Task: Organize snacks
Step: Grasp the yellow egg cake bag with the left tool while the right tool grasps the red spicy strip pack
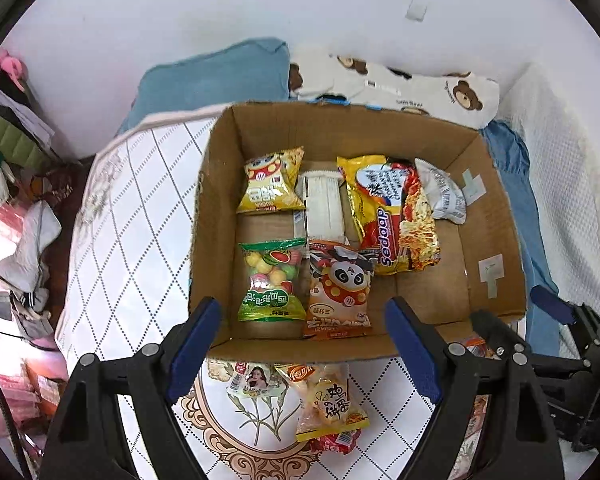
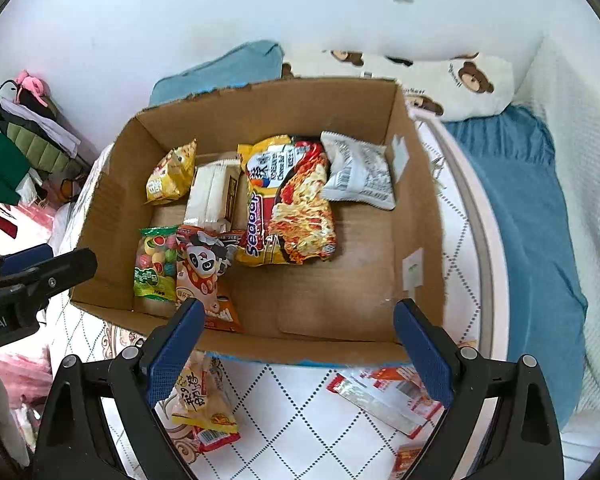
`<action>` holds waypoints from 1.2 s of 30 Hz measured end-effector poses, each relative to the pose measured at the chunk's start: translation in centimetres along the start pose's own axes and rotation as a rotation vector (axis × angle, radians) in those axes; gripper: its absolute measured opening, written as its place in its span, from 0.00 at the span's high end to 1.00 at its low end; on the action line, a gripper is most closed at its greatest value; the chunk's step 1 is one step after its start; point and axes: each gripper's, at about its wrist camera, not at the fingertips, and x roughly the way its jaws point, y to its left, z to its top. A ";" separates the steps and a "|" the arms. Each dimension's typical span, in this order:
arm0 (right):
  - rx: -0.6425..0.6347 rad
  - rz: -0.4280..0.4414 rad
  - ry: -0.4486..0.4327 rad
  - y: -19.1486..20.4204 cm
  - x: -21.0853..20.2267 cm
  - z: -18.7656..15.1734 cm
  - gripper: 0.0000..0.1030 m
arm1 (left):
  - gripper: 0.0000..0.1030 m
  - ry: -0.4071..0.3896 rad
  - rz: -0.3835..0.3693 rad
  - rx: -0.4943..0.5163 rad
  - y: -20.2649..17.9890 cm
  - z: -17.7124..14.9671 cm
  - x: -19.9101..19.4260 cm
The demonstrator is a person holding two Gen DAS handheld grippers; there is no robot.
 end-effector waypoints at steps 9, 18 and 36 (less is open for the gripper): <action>-0.010 -0.032 -0.157 -0.3 -5.9 -2.0 0.06 | 0.19 -0.147 0.020 -0.019 -0.4 -3.0 -4.0; 0.072 0.033 -0.163 -2.3 -8.6 -5.5 0.06 | 0.19 -0.023 -0.010 -0.073 0.2 -7.1 -1.4; 0.077 -0.009 0.143 -12.6 3.7 -12.6 0.06 | 0.19 0.362 0.013 -0.008 -4.6 -11.5 14.9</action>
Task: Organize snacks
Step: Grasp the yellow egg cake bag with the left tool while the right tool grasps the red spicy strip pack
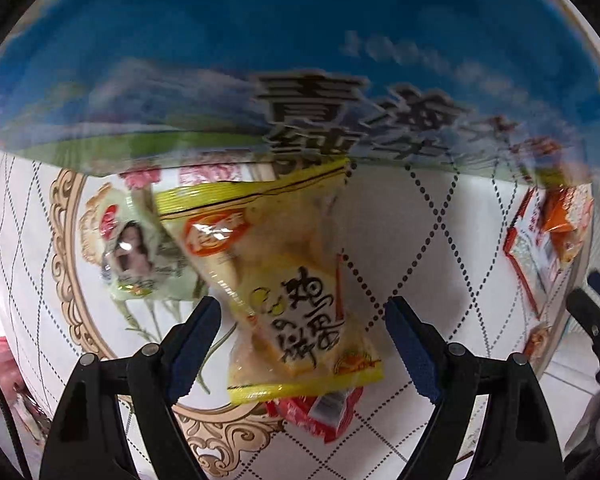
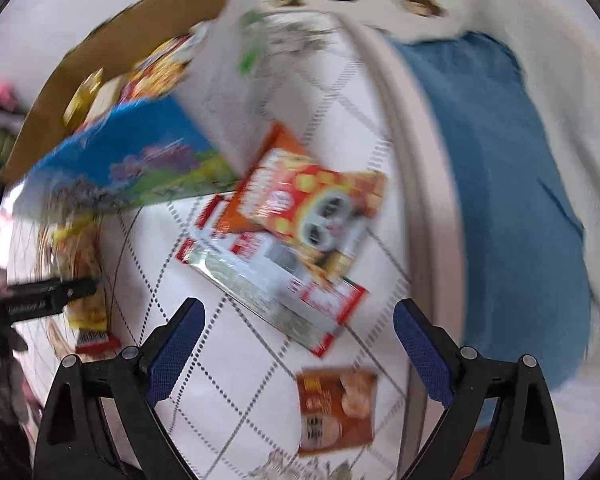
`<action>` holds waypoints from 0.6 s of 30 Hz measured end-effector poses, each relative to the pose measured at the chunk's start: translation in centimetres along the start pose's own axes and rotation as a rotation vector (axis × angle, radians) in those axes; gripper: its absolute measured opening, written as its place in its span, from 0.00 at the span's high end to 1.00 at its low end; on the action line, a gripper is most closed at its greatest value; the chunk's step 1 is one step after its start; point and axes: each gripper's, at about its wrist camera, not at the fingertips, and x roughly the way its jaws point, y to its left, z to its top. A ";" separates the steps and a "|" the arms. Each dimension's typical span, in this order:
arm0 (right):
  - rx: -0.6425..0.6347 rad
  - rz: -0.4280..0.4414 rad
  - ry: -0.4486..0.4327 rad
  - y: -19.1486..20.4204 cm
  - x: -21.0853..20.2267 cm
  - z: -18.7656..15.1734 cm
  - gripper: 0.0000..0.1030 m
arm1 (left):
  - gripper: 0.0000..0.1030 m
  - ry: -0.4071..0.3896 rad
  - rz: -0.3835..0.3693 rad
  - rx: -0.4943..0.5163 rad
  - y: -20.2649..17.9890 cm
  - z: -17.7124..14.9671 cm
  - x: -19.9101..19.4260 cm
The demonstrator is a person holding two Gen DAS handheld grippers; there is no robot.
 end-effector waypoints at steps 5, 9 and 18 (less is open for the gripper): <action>-0.039 0.024 0.069 -0.7 5.4 1.9 0.06 | 0.19 0.018 0.019 0.016 -1.0 -0.1 1.0; 0.059 0.147 0.091 -1.4 6.3 1.6 0.05 | 0.19 0.028 0.011 0.009 -0.7 -0.2 1.2; -0.064 0.173 0.107 2.7 4.4 0.4 0.05 | 0.20 0.014 0.000 -0.014 0.7 1.2 1.6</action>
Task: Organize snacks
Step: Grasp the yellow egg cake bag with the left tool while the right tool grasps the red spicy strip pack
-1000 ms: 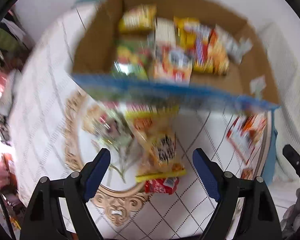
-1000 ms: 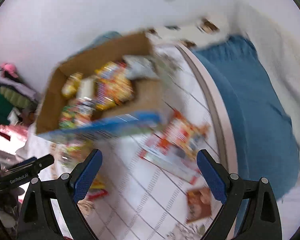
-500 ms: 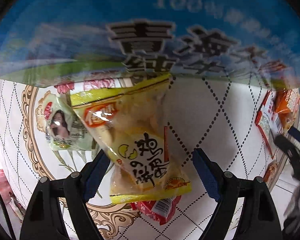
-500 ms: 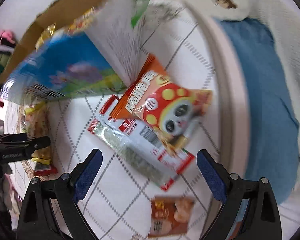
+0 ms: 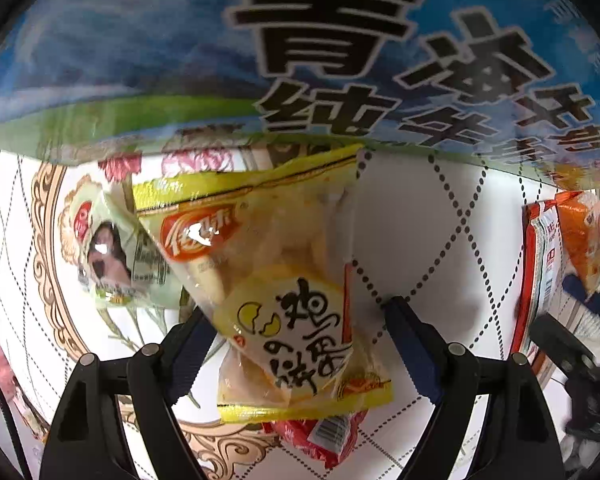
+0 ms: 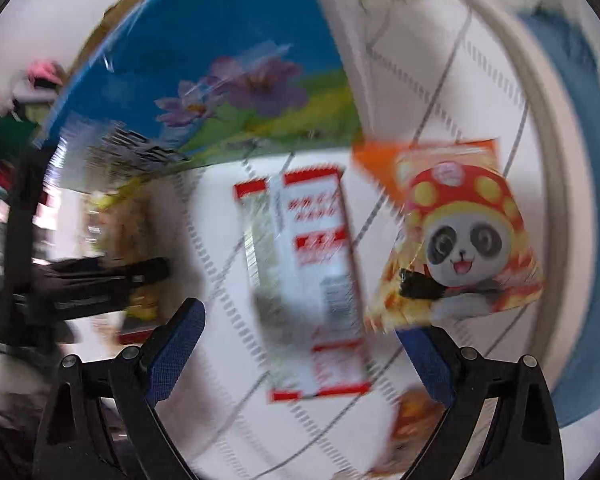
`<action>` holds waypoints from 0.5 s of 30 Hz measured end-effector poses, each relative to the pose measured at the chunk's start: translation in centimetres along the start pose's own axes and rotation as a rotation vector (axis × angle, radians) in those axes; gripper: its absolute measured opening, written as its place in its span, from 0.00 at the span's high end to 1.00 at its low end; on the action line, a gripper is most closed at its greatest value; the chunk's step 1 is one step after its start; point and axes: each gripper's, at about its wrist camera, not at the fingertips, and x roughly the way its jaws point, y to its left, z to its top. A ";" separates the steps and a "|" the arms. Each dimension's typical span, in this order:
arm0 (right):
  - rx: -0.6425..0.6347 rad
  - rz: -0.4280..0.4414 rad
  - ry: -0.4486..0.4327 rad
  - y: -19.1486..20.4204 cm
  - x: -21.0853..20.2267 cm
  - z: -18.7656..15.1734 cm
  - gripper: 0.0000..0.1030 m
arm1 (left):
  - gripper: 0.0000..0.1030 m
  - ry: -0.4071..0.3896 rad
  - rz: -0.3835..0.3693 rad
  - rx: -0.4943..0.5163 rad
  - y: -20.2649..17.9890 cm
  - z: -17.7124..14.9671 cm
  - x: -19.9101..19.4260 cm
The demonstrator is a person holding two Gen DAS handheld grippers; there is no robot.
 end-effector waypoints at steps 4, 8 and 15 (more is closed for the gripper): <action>-0.073 -0.128 0.011 1.0 2.3 0.7 0.08 | 0.42 -0.025 -0.018 0.022 -0.8 -0.3 -0.6; -0.052 -0.132 -0.014 2.0 2.4 0.1 0.35 | 0.47 -0.014 -0.031 0.047 -0.7 -2.3 -1.4; -0.021 -0.080 0.063 4.6 2.0 -4.2 0.42 | 0.47 0.054 -0.070 0.058 -0.3 -6.4 -0.9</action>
